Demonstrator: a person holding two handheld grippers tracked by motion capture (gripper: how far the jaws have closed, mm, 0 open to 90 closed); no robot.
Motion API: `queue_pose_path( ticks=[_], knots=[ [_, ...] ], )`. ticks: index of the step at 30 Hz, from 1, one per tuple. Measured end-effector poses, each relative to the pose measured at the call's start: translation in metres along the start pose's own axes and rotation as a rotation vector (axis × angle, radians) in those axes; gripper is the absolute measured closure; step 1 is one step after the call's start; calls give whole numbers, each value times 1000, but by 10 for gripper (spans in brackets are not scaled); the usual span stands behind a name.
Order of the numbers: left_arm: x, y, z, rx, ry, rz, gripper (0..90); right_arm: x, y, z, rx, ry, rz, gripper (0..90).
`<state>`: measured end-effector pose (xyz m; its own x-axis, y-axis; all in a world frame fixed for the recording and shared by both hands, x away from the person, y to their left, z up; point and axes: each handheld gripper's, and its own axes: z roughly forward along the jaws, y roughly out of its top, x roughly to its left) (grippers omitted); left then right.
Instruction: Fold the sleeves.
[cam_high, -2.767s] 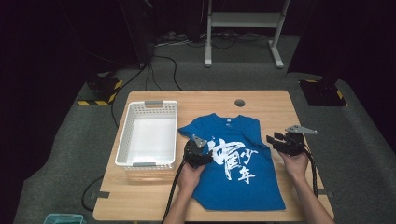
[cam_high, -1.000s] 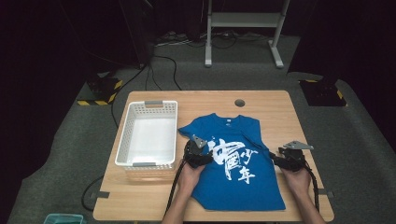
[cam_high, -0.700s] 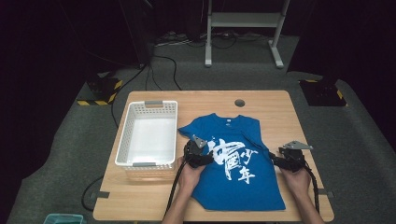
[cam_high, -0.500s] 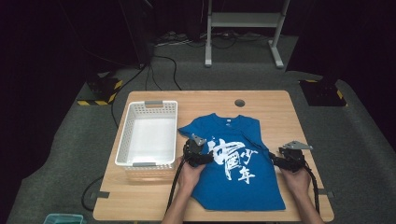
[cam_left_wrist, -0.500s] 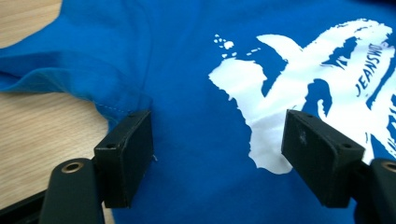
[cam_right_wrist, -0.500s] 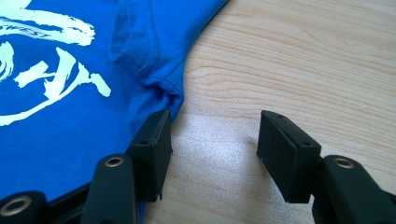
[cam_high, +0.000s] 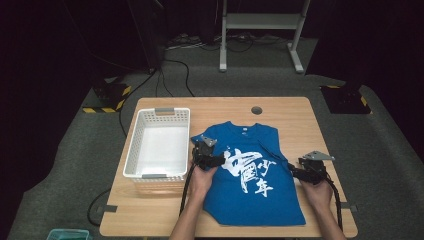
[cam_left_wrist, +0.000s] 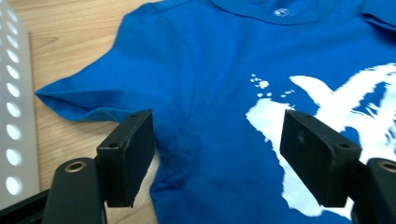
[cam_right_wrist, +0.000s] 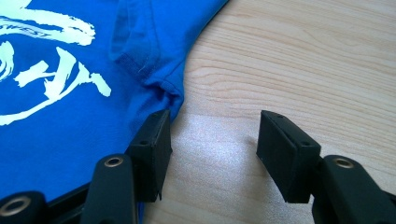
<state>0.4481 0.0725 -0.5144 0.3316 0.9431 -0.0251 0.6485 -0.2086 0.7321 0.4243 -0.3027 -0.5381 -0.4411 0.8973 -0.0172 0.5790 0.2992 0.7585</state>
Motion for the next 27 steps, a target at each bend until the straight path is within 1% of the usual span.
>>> queue_pose_path(
  ticks=[4, 6, 8, 10, 14, 17, 19, 21, 23, 25, 27],
  knots=[
    [1, 1, 5, -2, 27, -21, 300, 0, 0, 0, -1, 0, -2, 448],
    [1, 2, 8, 1, 46, -20, 317, 1, 0, 0, 0, 0, -1, 448],
    [2, 4, 11, 5, 66, -31, 321, 1, 0, 0, 0, 1, -3, 448],
    [3, 7, 14, -3, 80, -43, 333, 1, 0, 0, -1, 1, -5, 448],
    [5, 14, 20, -14, 103, -61, 358, 1, 0, 0, 0, 2, -6, 448],
    [8, 19, 25, -4, 109, -81, 366, 1, 0, 0, 0, 1, -6, 448],
    [9, 22, 28, -21, 116, -90, 380, 1, 0, 0, -1, 0, -7, 448],
    [12, 23, 31, -15, 126, -99, 392, 2, 0, 0, -1, 0, -7, 449],
    [15, 24, 34, -6, 125, -112, 402, 2, 0, 0, -1, 0, -8, 448],
    [18, 25, 37, 1, 139, -117, 413, 2, 0, 0, -1, 1, -7, 448],
    [21, 25, 39, 16, 162, -131, 436, 2, 0, 0, 0, 1, -5, 448]
  ],
)
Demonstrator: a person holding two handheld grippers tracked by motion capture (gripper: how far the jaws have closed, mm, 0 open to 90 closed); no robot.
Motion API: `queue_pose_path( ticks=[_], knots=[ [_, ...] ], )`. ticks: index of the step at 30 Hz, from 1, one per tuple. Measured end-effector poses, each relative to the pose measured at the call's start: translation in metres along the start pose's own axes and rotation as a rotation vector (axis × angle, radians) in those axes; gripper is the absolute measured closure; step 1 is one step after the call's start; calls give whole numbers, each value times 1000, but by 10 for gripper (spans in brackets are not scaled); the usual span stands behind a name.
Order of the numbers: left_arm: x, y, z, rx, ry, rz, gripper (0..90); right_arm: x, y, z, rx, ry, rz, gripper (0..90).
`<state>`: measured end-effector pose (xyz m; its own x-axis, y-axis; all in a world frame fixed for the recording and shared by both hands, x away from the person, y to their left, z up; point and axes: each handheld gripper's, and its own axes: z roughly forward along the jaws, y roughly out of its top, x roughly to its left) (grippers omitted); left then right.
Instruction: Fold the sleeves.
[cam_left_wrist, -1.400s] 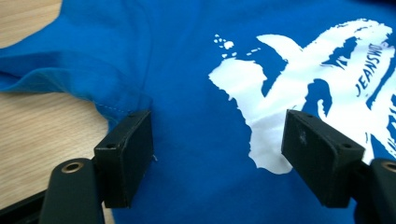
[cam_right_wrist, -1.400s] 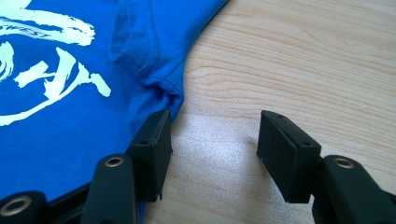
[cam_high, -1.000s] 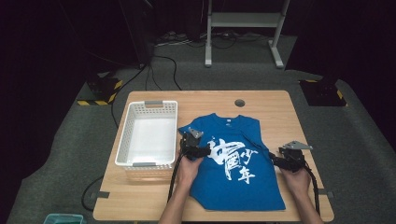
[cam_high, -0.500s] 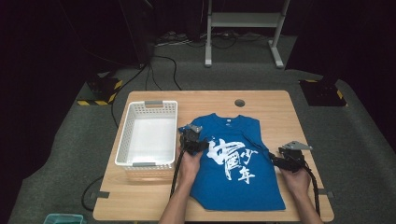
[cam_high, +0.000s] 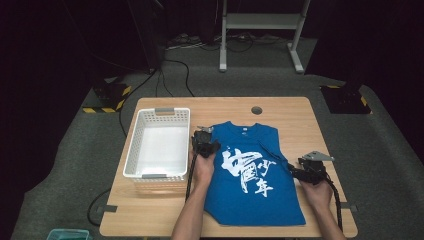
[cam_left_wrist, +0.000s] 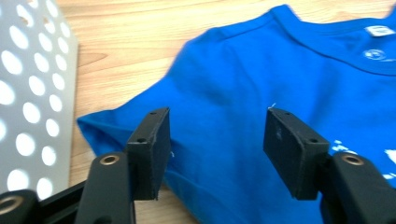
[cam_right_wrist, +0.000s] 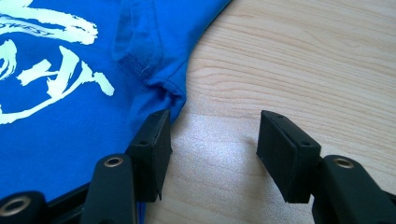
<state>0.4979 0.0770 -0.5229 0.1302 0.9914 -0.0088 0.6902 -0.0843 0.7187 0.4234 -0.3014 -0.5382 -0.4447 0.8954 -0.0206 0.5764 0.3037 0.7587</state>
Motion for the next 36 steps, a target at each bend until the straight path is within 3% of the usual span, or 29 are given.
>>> queue_pose_path(
  ticks=[7, 12, 17, 24, 36],
  knots=[
    [5, 0, 7, 26, 2, -38, 509, 0, 0, 0, 0, 0, 1, 449],
    [7, -1, 9, 19, 10, -37, 576, 0, 0, 0, 0, -1, 4, 450],
    [6, -1, 9, 15, 30, -19, 704, 1, 0, 0, -1, -5, 0, 452],
    [7, -1, 9, 11, 22, -8, 869, 3, 0, 0, -1, -8, 1, 454],
    [6, -4, 4, -33, -32, -10, 887, 3, 0, 0, -1, -8, -2, 454]
  ],
)
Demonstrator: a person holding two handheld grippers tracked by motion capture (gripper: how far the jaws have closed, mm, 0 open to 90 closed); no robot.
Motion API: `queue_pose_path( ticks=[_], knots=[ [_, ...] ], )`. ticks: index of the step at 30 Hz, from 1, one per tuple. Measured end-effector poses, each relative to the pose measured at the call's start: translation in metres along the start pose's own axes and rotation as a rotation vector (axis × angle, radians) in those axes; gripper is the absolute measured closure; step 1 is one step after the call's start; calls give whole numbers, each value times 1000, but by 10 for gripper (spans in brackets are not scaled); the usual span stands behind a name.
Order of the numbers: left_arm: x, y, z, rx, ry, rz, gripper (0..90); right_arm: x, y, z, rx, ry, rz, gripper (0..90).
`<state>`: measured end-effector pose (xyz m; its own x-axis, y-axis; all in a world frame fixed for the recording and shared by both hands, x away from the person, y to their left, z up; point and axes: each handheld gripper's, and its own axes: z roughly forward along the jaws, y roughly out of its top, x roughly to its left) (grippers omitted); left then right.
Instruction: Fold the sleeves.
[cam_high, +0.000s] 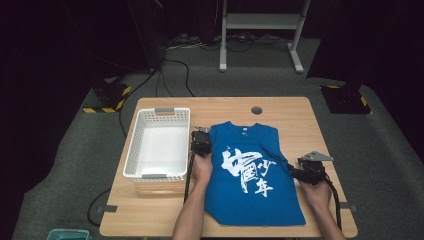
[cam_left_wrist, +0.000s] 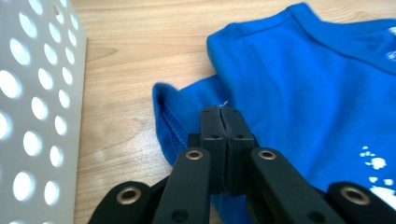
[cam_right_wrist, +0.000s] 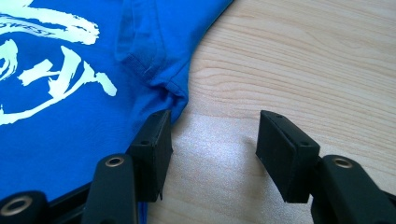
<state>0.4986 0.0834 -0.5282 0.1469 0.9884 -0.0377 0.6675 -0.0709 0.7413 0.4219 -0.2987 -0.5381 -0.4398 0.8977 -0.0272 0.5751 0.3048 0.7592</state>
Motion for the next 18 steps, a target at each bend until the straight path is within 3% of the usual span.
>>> queue_pose_path(
  ticks=[18],
  knots=[
    [-9, 7, -18, -81, -79, 38, 887, 0, 0, 0, -1, 0, -2, 454]
  ],
)
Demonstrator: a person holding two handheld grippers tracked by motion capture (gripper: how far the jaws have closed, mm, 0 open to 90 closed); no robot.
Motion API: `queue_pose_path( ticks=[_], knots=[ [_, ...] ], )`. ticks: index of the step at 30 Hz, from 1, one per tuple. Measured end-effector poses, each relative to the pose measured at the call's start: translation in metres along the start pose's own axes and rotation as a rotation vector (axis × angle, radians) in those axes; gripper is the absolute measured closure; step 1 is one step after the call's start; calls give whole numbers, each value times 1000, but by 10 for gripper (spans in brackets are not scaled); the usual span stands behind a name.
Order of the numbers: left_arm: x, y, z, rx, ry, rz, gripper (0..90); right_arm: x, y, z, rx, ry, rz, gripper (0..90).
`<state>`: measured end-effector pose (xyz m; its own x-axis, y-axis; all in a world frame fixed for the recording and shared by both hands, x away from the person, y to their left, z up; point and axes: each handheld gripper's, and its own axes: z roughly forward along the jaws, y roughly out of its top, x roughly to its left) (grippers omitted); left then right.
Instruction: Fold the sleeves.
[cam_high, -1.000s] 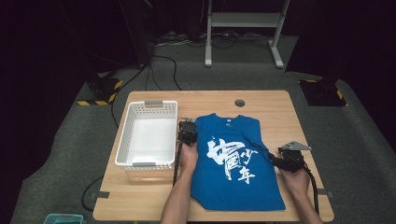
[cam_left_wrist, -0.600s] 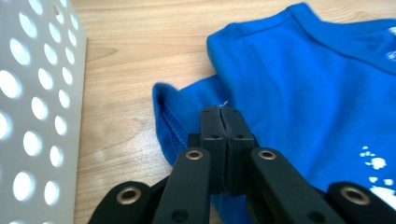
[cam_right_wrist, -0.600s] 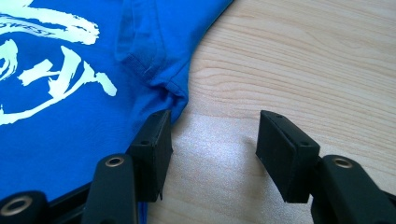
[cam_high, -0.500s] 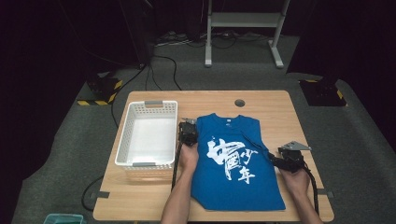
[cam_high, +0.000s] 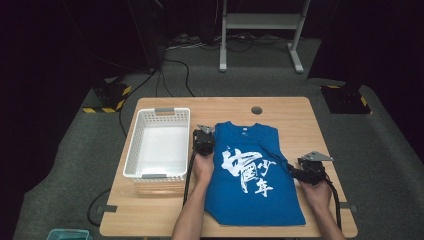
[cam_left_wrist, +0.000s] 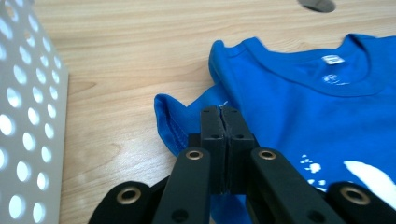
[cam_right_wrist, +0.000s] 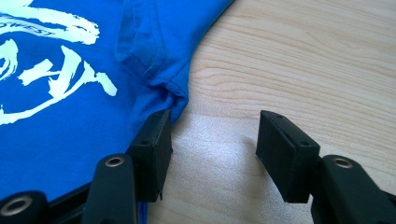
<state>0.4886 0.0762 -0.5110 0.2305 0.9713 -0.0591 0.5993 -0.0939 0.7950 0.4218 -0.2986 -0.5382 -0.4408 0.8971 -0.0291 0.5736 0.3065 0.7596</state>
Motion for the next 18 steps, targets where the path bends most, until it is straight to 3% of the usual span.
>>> queue_pose_path(
  ticks=[12, 14, 18],
  knots=[
    [-14, -1, -1, -9, -65, 62, 887, 0, 0, 0, 0, 1, 1, 453],
    [-15, -2, 0, -7, -97, 69, 887, 0, 0, 0, 1, 1, 2, 453],
    [-19, -3, 0, 10, -117, 113, 887, 0, 0, 0, 1, 1, 2, 453]
  ],
)
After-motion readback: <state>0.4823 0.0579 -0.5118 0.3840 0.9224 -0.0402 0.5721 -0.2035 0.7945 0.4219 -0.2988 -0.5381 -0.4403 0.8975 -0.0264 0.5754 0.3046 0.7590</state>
